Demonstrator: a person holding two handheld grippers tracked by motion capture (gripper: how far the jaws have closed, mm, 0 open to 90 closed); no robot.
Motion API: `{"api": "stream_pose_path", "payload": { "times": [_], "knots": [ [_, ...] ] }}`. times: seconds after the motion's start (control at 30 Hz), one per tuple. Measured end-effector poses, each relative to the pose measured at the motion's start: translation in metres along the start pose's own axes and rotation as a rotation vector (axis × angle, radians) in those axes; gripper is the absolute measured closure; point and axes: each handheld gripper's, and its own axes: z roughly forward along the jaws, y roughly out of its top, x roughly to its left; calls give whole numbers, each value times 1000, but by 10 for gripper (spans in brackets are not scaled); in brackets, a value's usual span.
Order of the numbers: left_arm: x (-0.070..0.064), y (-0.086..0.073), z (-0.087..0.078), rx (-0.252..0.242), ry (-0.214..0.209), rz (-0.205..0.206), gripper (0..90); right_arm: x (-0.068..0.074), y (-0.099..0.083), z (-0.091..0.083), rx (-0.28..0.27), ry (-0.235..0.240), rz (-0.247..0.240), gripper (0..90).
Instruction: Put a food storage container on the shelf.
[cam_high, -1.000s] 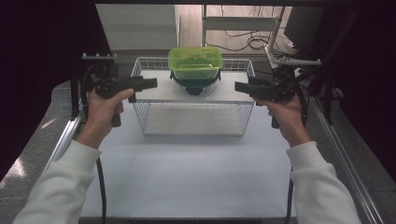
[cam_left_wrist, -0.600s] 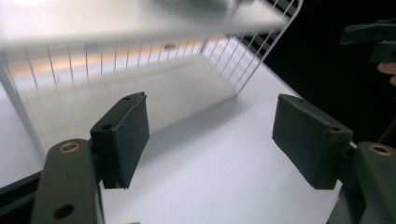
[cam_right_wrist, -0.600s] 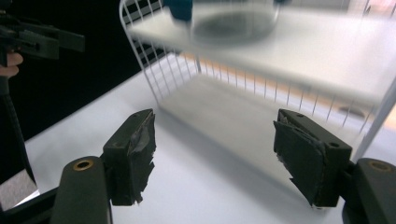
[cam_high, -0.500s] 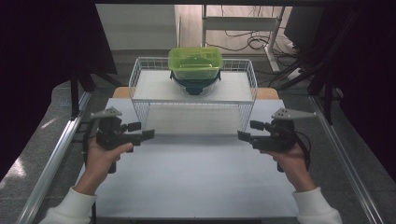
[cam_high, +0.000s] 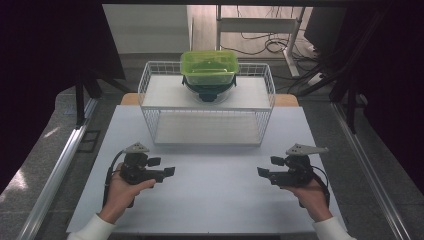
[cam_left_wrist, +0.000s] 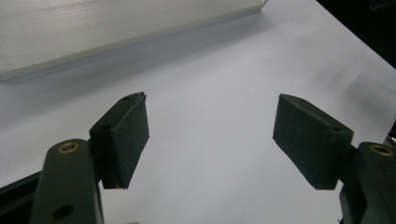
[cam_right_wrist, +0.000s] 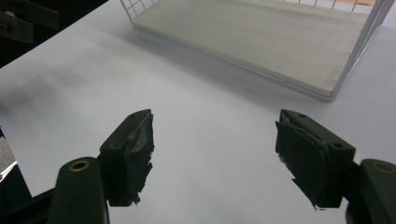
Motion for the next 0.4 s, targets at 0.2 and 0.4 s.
{"api": "stream_pose_path", "payload": {
  "times": [0.2,0.4],
  "knots": [
    [3,-3,-2,-5,7,-9,260,0,-1,1,-5,-12,-7,255],
    [5,-5,-1,-8,20,-18,256,-2,-3,1,-29,-39,-10,199]
  ]
}}
